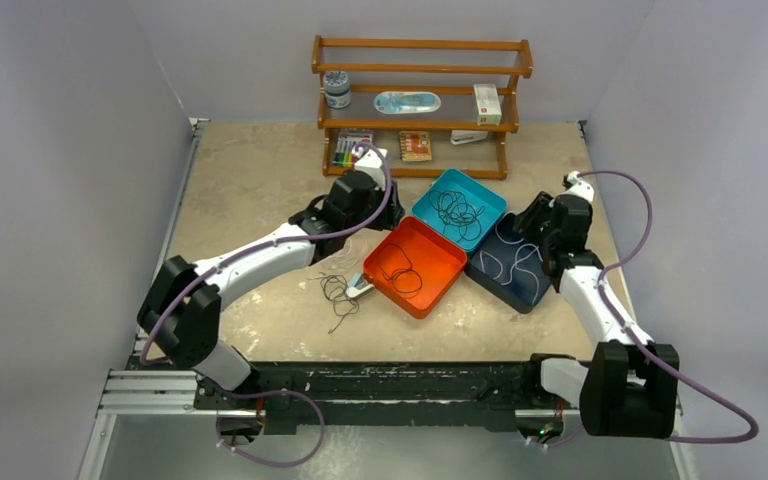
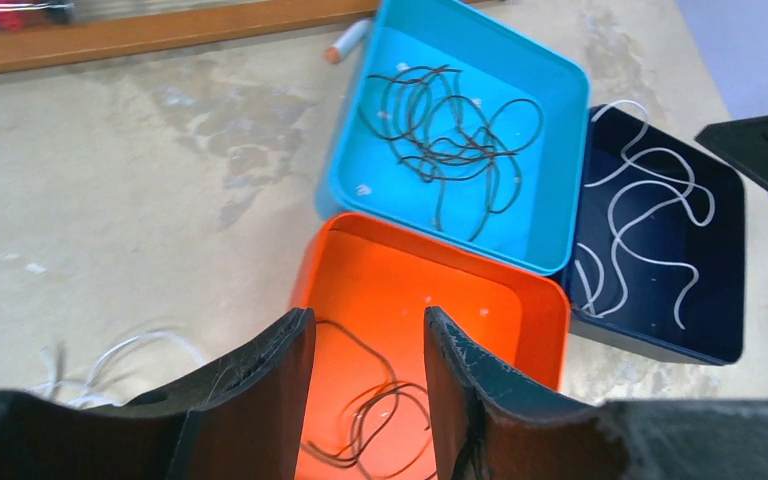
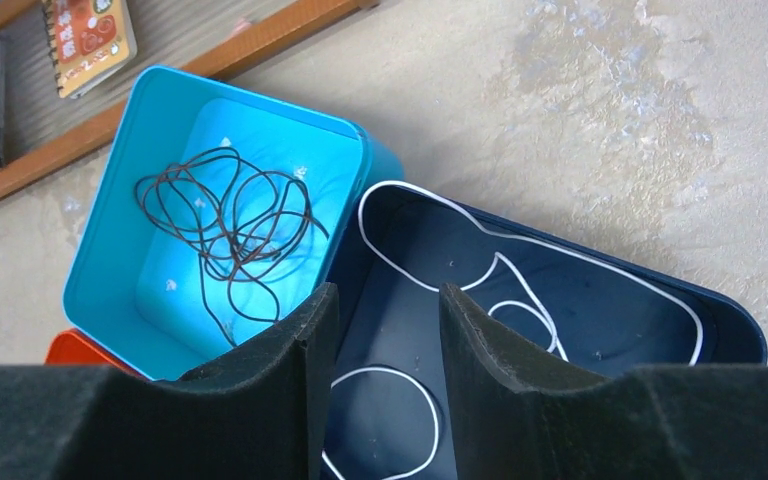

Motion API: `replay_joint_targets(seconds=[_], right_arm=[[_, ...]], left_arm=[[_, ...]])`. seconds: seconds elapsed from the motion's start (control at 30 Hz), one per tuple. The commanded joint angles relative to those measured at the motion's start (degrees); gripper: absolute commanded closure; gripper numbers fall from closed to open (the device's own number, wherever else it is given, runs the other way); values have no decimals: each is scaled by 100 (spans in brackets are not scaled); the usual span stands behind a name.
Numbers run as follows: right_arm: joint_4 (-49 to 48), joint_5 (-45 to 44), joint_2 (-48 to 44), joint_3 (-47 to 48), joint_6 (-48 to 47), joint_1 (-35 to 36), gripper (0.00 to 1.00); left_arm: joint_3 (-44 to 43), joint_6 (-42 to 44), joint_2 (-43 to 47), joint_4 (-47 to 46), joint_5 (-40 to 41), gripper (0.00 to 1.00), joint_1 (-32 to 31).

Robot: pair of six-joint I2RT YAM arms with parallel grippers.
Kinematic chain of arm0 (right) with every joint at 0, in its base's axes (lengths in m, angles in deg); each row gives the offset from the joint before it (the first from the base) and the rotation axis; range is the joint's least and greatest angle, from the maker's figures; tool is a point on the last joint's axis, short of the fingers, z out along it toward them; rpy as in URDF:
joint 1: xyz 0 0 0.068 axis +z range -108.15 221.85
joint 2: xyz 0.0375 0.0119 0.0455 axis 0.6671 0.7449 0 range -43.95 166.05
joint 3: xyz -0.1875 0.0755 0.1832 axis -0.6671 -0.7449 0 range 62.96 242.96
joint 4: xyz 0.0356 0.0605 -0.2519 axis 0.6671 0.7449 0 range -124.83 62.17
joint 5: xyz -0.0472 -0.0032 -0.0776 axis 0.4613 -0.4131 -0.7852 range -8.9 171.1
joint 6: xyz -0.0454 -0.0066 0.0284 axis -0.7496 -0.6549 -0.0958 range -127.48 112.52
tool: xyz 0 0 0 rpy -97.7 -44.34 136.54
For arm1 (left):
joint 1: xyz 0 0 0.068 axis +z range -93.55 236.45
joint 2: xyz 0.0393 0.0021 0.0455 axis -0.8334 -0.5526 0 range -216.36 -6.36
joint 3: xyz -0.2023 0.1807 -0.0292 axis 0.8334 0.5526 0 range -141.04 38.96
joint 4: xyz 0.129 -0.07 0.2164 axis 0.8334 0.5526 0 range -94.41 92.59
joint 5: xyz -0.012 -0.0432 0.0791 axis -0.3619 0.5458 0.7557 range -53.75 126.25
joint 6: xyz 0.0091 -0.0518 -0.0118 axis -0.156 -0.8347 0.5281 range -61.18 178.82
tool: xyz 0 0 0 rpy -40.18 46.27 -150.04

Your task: Untangle the cables

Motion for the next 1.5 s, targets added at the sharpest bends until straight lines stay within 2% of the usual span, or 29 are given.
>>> replay_joint_targets(seconds=[0.0, 0.17, 0.37, 0.6, 0.87, 0.97, 1.1, 1.2, 1.33, 1.47], right_arm=[[-147, -151, 234, 378, -213, -18, 55], [-15, -527, 866, 636, -137, -23, 56], [52, -467, 1622, 966, -212, -20, 56], [3, -777, 1961, 1104, -271, -21, 56], [-175, -687, 2375, 1215, -271, -19, 57], [-271, -660, 2485, 1256, -330, -18, 66], [-282, -534, 2538, 1222, -316, -19, 83], [-211, -301, 2411, 1080, -232, -16, 92], [-78, -224, 2073, 815, -61, -19, 100], [118, 32, 1711, 554, 11, -19, 100]], left_arm=[[317, -249, 596, -81, 405, 56, 162], [461, -283, 766, -54, 461, 56, 187], [409, -211, 811, 24, 480, 56, 179], [423, -187, 839, 42, 536, 56, 181], [417, -164, 787, 13, 533, 56, 197], [419, -151, 775, 15, 538, 56, 200], [459, -143, 798, 15, 562, 56, 206], [478, -151, 819, 21, 573, 56, 222], [485, -155, 838, 31, 581, 56, 230], [504, -163, 837, 26, 563, 56, 224]])
